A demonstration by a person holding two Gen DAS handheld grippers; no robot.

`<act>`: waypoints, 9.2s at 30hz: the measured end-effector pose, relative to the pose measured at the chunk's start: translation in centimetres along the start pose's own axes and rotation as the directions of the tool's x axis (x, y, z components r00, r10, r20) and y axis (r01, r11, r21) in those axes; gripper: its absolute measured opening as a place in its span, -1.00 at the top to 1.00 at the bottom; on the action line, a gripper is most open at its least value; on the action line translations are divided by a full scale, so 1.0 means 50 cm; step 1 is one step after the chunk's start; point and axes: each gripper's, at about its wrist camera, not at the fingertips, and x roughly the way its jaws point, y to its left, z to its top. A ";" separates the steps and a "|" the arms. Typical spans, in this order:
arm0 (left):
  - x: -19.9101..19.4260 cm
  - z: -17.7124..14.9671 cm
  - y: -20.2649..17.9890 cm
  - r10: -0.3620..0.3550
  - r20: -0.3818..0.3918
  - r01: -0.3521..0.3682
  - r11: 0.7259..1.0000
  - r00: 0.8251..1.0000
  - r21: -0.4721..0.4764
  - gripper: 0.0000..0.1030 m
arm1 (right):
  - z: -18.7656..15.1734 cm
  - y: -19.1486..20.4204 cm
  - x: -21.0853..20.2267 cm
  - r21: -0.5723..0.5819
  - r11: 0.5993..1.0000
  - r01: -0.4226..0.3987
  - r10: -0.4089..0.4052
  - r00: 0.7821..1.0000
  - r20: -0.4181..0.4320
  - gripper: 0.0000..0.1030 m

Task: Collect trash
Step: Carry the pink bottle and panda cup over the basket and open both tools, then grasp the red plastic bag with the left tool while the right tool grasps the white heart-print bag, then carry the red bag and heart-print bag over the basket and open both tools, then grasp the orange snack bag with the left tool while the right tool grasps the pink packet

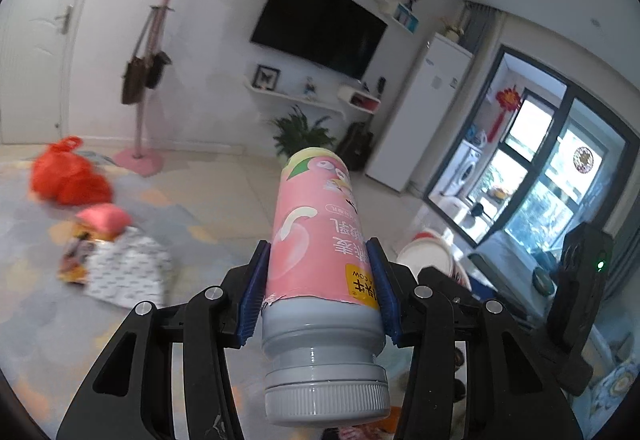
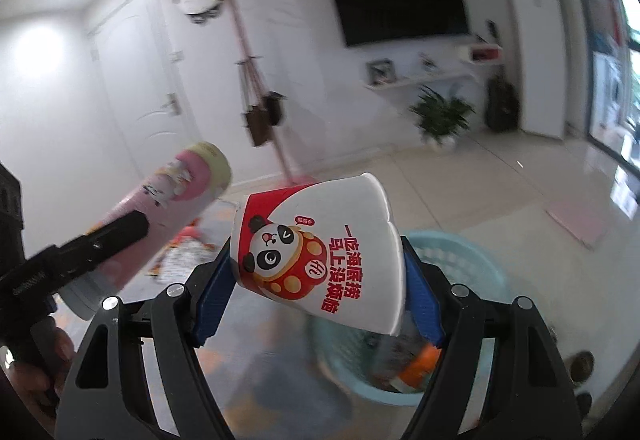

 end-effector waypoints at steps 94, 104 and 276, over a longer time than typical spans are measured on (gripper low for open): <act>0.101 0.161 0.602 0.423 -0.126 -0.441 0.866 0.897 -0.237 -0.16 | -0.083 0.367 0.328 -0.154 0.957 -0.244 0.193 0.938 -0.289 -0.40; 0.069 0.144 0.607 0.390 -0.077 -0.396 0.878 0.918 -0.268 0.30 | -0.063 0.375 0.408 -0.098 0.958 -0.268 0.213 0.900 -0.381 -0.47; -0.131 -0.028 0.529 0.313 -0.033 -0.290 0.828 0.949 -0.481 -0.22 | -0.040 0.462 0.479 -0.318 0.872 -0.371 0.211 0.873 -0.440 0.67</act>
